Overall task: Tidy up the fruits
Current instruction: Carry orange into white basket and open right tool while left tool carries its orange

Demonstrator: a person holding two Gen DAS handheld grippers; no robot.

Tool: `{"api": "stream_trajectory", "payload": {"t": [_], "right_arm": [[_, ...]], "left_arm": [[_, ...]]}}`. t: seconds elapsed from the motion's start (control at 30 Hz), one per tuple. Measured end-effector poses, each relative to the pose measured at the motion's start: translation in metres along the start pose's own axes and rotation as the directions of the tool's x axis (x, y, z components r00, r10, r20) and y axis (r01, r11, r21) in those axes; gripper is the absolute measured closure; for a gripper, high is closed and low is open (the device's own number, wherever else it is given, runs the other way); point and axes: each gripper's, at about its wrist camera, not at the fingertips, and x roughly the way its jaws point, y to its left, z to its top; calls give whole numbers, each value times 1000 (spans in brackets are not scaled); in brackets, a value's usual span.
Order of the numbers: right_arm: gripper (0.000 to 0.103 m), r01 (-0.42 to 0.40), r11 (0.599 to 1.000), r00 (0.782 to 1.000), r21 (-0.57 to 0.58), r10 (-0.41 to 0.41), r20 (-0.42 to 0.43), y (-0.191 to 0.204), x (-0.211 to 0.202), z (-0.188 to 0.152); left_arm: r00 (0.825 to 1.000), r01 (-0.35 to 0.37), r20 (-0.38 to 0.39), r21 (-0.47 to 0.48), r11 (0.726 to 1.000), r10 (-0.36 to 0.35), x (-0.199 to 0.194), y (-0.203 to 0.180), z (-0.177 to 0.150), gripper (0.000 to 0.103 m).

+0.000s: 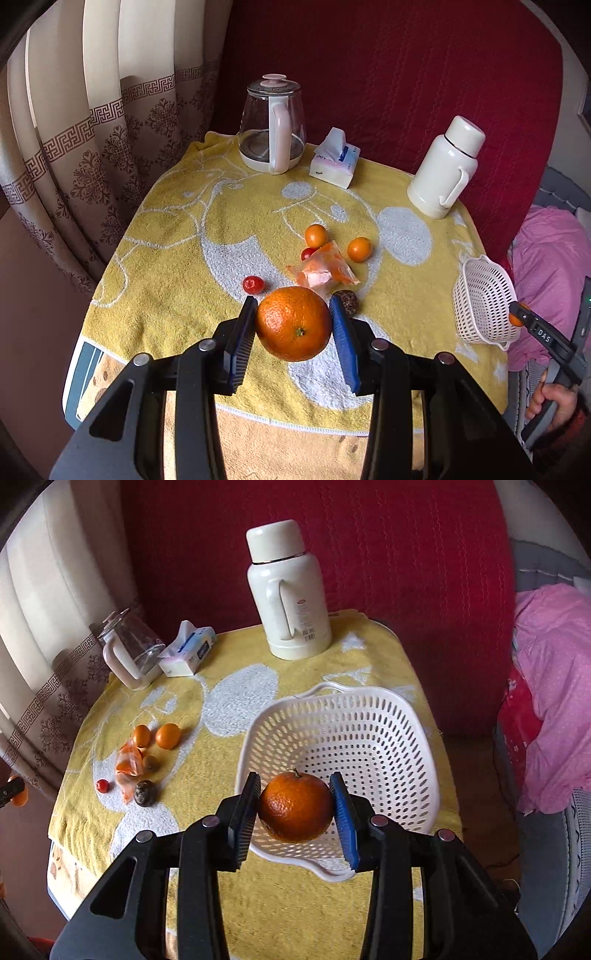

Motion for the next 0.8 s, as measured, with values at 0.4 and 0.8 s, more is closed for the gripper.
{"api": "stream_trajectory", "payload": {"t": [0.4, 0.8], "right_arm": [[63, -1, 1000, 998, 5, 1, -58, -32, 27, -12], [44, -42, 998, 999, 41, 42, 14, -39, 12, -4]], "left_arm": [[1000, -30, 5, -3, 1000, 30, -20, -26, -19, 63], [998, -40, 40, 37, 999, 38, -33, -44, -13, 63]]}}
